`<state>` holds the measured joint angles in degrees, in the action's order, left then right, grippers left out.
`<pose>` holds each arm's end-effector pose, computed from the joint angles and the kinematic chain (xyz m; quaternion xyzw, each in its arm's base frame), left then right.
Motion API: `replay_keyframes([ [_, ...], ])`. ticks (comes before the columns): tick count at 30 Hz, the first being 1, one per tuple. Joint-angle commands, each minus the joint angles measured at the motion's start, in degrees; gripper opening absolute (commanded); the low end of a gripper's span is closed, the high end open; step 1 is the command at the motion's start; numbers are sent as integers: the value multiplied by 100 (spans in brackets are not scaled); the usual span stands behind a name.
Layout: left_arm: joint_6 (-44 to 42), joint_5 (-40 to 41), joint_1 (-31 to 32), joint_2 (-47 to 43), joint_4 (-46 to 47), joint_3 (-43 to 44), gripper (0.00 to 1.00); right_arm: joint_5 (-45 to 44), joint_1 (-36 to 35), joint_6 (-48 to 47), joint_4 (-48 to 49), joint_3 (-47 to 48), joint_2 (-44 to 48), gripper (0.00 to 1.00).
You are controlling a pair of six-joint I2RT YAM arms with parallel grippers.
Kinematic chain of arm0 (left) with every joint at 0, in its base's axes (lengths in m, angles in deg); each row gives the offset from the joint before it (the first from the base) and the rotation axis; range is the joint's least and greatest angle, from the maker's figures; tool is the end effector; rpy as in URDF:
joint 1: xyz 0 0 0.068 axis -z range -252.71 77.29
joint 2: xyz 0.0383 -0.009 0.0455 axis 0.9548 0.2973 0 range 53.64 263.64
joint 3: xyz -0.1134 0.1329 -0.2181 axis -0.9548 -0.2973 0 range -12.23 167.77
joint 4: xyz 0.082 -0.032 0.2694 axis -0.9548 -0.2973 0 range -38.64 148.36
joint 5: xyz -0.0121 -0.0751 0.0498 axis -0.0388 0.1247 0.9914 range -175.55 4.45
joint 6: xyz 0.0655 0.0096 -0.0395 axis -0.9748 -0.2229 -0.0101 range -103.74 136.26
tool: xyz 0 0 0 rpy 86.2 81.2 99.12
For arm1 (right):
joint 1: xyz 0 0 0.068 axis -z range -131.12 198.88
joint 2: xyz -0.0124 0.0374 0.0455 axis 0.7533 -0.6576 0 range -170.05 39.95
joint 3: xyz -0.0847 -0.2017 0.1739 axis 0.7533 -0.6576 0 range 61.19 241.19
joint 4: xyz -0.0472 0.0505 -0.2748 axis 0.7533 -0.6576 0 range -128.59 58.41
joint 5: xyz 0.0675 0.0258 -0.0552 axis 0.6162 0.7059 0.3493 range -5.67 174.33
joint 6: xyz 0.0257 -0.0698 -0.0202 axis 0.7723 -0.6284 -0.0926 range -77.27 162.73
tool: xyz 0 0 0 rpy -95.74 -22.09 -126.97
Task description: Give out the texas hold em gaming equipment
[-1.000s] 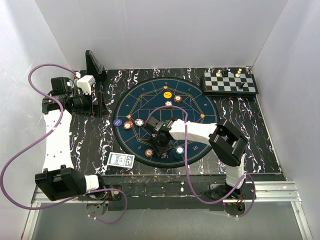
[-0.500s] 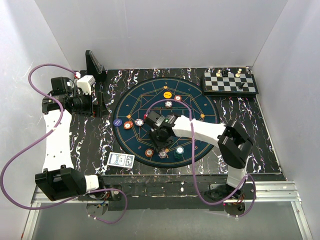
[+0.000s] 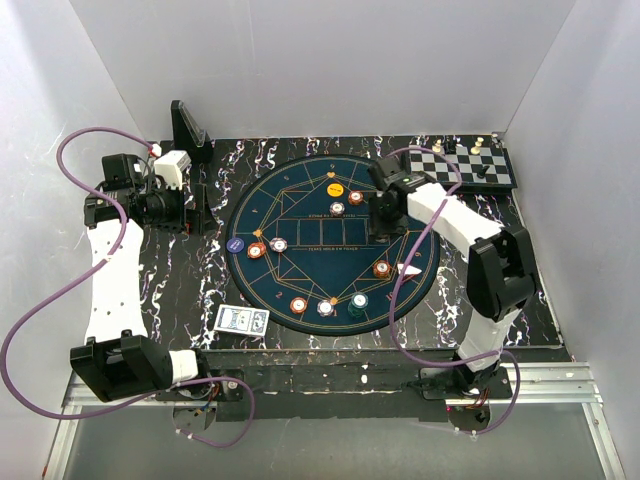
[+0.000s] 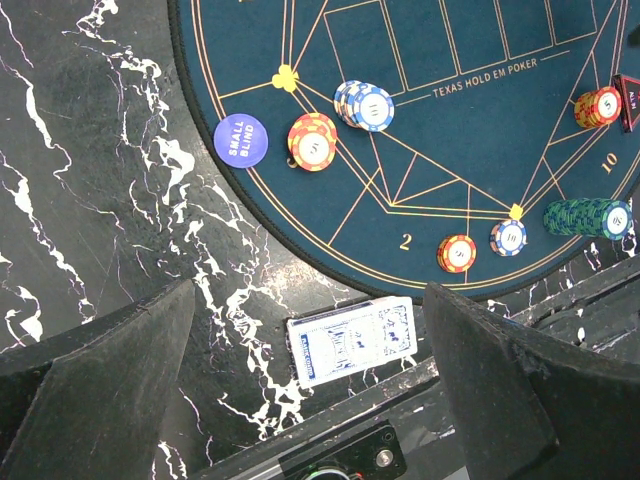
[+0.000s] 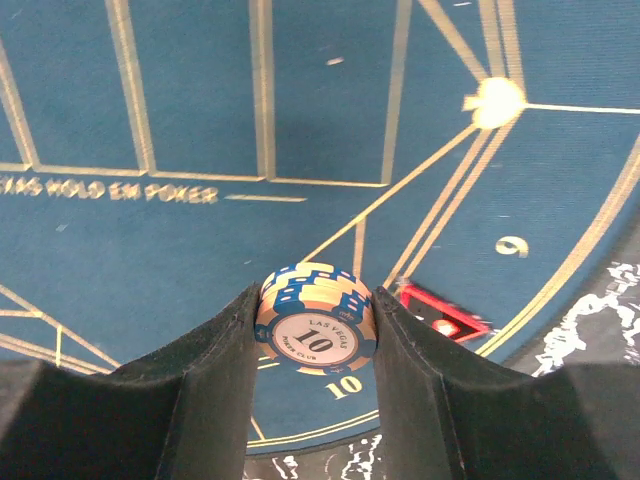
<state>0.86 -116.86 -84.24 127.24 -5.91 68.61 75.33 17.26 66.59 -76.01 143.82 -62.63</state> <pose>0.2742 0.0212 0.3575 0.1077 0.9202 -0.1881 0.3260 0.3560 0.2071 0.2176 -0.0484 0.9710 0.0352 0.2313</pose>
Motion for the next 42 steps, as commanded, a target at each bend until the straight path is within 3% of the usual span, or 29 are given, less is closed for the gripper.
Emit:
replay_keyframes([
  [1,-95,-77,-33,-180,-15,-7,100,-146,488,93,109,8,-86,33],
  [8,-165,-60,-33,-171,-24,11,100,-68,981,128,355,-168,-525,33],
  [19,-192,-24,-25,-74,-59,108,100,100,1008,286,461,-195,-956,33],
  [23,-165,-59,-33,-30,-68,151,100,108,1008,295,391,-177,-1044,43],
  [31,-130,-86,-25,22,-77,248,100,-93,929,400,198,-160,-948,79],
  [38,-104,-86,-25,-13,-121,319,100,-410,658,436,-83,191,-61,86],
  [42,-86,-94,-25,-57,-121,310,100,-674,35,383,-461,482,475,88],
])
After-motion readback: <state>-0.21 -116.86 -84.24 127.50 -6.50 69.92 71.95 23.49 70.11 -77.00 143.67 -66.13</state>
